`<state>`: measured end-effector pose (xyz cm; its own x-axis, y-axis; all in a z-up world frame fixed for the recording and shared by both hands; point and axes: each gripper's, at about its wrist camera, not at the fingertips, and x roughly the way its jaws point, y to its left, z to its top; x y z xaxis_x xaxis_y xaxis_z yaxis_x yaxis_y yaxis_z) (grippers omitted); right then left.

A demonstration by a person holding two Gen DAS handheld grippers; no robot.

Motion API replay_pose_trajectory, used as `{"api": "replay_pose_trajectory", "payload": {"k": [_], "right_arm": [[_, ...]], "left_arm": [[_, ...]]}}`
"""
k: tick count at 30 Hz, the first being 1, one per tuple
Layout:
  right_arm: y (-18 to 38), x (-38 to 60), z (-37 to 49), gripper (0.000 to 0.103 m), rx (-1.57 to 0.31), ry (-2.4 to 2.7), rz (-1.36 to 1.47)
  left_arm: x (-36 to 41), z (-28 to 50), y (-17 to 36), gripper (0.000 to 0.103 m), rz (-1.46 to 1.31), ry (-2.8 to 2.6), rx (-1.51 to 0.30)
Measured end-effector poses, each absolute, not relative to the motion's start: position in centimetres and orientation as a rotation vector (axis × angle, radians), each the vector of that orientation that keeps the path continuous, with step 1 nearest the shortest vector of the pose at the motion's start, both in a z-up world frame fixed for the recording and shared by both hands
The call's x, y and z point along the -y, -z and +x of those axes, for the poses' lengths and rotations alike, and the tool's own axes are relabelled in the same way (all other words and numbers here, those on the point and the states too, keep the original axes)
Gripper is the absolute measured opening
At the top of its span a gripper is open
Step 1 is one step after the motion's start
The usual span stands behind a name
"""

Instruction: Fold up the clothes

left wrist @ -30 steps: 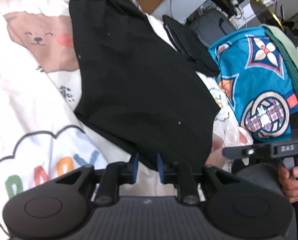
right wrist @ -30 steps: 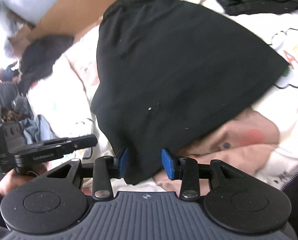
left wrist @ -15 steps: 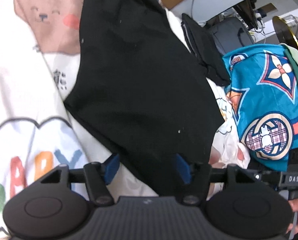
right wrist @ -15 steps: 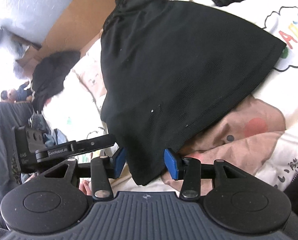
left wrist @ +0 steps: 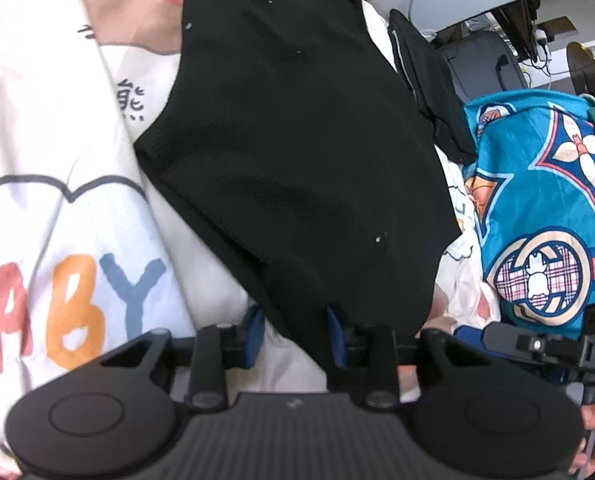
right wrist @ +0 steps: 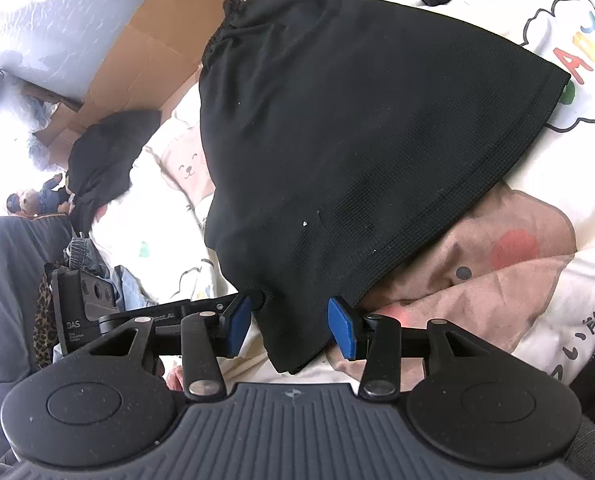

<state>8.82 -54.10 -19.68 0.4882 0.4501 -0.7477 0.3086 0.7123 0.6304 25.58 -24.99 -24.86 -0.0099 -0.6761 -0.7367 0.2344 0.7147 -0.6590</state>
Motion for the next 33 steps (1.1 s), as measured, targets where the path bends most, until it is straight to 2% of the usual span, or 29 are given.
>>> {"api": "replay_pose_trajectory", "payload": {"k": [8,16,21,24,33], "right_arm": [[19.7,54.1,8.8,0.050,-1.094,-0.098,0.821],[19.9,54.3,8.8,0.050,-1.086,-0.105,0.841],[20.0,54.5,8.8,0.050,-1.086,-0.107,0.856],[20.0,54.6,8.8,0.050,-1.085,-0.109,0.861],[20.1,54.7,8.8,0.050,-1.081,-0.112,0.879]], "left_arm": [[25.7,25.2,25.9,0.036,-0.415,0.794,-1.400],[25.9,24.6,23.9,0.014,-0.347,0.825,-1.310],[26.5,24.6,22.7,0.013,-0.321,0.836,-1.290],[26.8,24.9,23.1,0.023,-0.338,0.833,-1.330],[27.2,24.2,24.6,0.024,-0.369,0.833,-1.424]]}}
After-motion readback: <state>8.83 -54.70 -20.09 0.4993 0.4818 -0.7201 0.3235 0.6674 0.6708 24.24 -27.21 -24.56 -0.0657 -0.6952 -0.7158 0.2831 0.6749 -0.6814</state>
